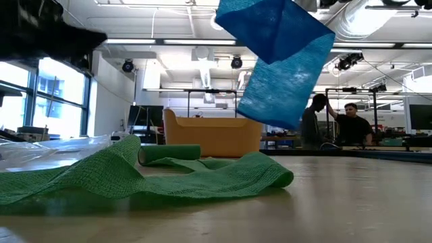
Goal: Roll bandage
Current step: Roll the blue bandage
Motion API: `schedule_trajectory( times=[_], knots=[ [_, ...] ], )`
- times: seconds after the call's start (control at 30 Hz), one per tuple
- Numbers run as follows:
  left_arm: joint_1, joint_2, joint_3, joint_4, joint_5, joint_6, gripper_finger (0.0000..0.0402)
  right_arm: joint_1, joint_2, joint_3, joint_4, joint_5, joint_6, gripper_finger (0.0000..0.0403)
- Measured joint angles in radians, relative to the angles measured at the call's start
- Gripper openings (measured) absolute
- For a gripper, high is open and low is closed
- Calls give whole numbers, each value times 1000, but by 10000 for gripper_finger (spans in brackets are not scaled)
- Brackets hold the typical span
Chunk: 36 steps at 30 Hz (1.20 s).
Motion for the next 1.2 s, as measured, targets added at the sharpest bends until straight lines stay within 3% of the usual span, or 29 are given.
schedule_trajectory(
  times=[0.17, 0.37, 0.5, 0.63, 0.7, 0.83, 1.03, 1.2],
  knots=[
    [-1, 0, 0, 289, 13, -316, 3, -23, 0, 0, -9, -67, 53, 0],
    [-37, 65, 0, 598, 172, -266, 3, -62, 0, 0, -11, -127, 61, 0],
    [-159, 292, 7, 845, 186, -57, 3, -72, 0, 0, -16, -198, 87, 0],
    [-290, 671, 129, 1021, 163, 124, 1, -72, 0, 0, -17, -238, 137, 0],
    [-326, 860, 238, 1031, 100, 173, 1, -72, 0, 0, -19, -256, 155, 0],
    [-341, 1173, 467, 949, -144, 169, 1, -71, -6, 0, -21, -259, 197, 0],
    [-337, 1432, 762, 669, -407, 154, 1, -54, -47, 0, -59, -262, 303, 0],
    [-350, 1534, 960, 475, -403, 187, 2, -33, -68, 0, -133, -263, 359, 0]
  ],
)
